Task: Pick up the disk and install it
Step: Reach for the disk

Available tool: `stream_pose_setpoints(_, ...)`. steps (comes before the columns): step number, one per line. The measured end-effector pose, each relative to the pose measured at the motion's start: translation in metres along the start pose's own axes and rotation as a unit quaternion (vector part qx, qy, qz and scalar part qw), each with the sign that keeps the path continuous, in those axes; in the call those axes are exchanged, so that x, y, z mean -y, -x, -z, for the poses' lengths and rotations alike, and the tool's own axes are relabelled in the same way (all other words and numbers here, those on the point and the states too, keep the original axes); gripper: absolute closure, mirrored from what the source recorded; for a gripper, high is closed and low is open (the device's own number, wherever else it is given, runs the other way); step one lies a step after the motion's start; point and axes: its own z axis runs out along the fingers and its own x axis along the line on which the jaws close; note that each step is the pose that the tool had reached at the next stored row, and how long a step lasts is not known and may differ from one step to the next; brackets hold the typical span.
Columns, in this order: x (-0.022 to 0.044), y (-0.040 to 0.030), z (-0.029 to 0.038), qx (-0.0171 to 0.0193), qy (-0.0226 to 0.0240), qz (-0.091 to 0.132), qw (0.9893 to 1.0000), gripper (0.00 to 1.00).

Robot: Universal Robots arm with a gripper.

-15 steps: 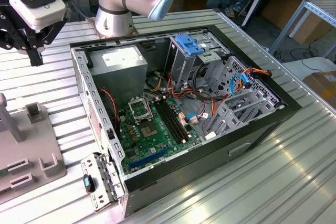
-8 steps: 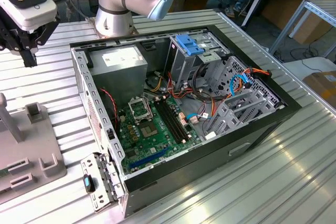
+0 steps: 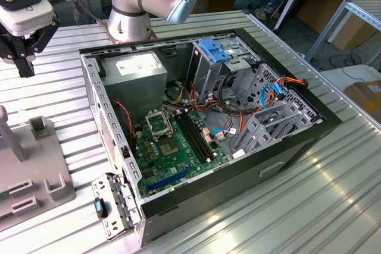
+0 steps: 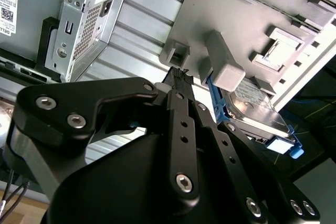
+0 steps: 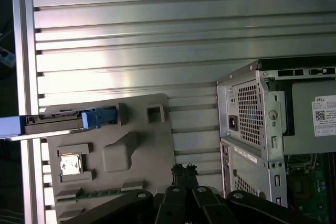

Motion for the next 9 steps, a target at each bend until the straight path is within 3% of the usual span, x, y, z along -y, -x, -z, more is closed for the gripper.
stream_pose_setpoints(9, 0.0002, -0.0022, 0.0000, 0.0000, 0.0000, 0.000, 1.0000, 0.89)
